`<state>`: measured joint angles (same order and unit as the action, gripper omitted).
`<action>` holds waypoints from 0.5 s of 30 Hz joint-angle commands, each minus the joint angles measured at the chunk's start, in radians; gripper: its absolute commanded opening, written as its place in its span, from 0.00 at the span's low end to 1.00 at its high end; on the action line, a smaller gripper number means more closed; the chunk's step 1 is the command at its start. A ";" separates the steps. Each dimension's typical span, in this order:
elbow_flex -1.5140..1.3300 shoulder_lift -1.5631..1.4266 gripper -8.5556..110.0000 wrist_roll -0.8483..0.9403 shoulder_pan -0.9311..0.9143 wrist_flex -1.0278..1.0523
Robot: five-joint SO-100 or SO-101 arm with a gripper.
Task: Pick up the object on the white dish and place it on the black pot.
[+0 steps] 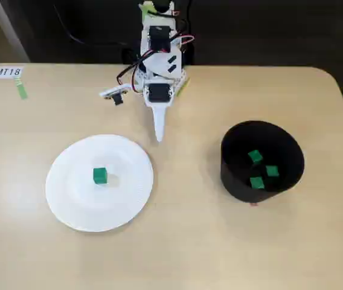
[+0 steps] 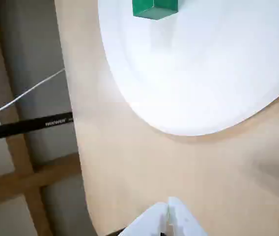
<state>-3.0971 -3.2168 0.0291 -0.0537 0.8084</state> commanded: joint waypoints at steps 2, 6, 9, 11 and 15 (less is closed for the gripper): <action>0.031 -0.114 0.07 0.061 0.015 0.106; 0.031 -0.114 0.07 0.064 0.015 0.107; 0.031 -0.114 0.07 0.069 0.018 0.107; 0.031 -0.114 0.07 0.069 0.020 0.107; 0.041 -0.114 0.07 0.075 0.018 0.110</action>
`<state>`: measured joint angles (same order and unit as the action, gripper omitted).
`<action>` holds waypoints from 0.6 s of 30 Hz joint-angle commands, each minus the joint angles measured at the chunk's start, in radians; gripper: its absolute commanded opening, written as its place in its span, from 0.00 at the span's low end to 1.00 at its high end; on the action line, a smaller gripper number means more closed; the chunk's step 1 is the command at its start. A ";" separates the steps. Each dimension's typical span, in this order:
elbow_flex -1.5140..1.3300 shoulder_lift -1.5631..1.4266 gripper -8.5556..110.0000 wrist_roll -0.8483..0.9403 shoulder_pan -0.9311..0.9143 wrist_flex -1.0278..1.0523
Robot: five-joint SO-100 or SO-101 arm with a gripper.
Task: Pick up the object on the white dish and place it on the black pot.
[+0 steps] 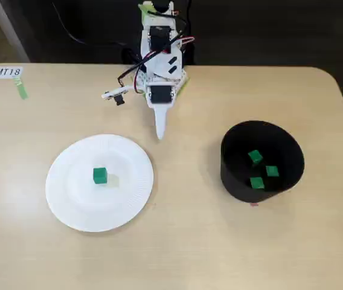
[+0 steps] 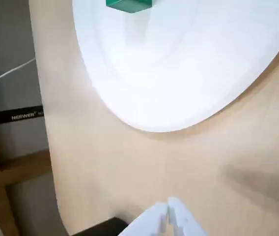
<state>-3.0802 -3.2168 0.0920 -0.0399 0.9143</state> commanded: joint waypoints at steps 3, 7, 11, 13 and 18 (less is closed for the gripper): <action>0.123 -0.100 0.07 0.058 -0.009 0.077; 0.276 0.020 0.07 0.026 -0.041 0.109; 0.489 0.272 0.07 -0.011 -0.064 0.118; 0.597 0.400 0.07 -0.012 -0.100 0.146; 0.730 0.620 0.07 -0.003 -0.235 0.161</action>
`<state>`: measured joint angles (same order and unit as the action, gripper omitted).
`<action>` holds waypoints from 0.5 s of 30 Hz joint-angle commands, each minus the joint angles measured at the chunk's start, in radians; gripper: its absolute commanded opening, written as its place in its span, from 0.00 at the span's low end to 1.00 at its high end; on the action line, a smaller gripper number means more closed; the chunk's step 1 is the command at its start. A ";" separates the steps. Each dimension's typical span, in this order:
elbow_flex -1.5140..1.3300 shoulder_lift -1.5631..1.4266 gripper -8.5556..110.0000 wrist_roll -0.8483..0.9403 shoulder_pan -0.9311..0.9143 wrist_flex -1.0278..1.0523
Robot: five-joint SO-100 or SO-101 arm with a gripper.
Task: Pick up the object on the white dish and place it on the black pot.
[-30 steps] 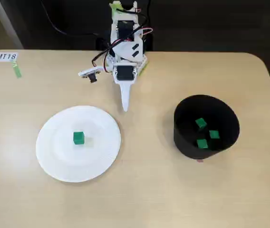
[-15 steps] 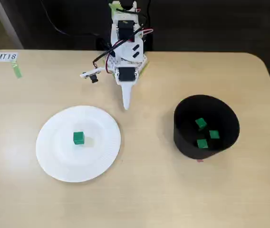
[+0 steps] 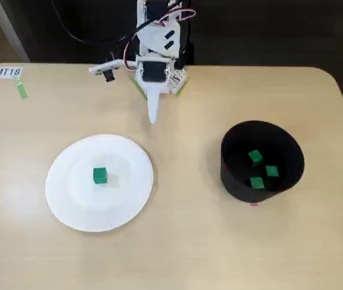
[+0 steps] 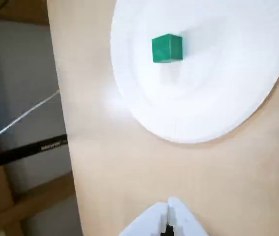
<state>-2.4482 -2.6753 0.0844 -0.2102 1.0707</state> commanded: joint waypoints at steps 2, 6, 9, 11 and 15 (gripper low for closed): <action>0.143 0.173 0.07 0.037 -0.106 0.006; 0.258 0.371 0.07 0.132 -0.147 0.023; 0.364 0.508 0.07 0.216 -0.153 0.043; 0.459 0.604 0.07 0.279 -0.163 0.091; 0.603 0.736 0.07 0.364 -0.195 0.153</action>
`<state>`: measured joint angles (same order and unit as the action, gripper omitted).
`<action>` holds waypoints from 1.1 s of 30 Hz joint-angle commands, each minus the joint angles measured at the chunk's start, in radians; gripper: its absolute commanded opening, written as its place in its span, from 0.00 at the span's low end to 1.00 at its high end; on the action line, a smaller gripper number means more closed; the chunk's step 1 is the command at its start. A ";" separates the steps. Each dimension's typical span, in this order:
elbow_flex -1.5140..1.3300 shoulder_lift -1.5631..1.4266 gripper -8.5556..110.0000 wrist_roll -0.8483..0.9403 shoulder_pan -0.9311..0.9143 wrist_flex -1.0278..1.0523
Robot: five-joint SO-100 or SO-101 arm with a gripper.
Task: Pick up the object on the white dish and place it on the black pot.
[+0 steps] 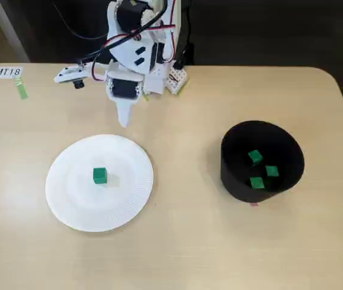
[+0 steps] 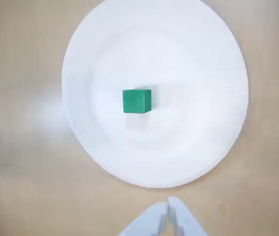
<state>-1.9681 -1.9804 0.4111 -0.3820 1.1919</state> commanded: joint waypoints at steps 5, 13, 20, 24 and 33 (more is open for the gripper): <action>0.285 0.232 0.07 0.100 -0.069 0.137; 0.370 0.437 0.07 0.110 -0.095 0.147; 0.371 0.525 0.11 0.080 -0.100 0.072; 0.371 0.529 0.20 0.100 -0.104 0.054; 0.417 0.589 0.30 0.080 -0.114 0.061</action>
<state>-1.6122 -1.3929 0.5016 -0.4863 1.2441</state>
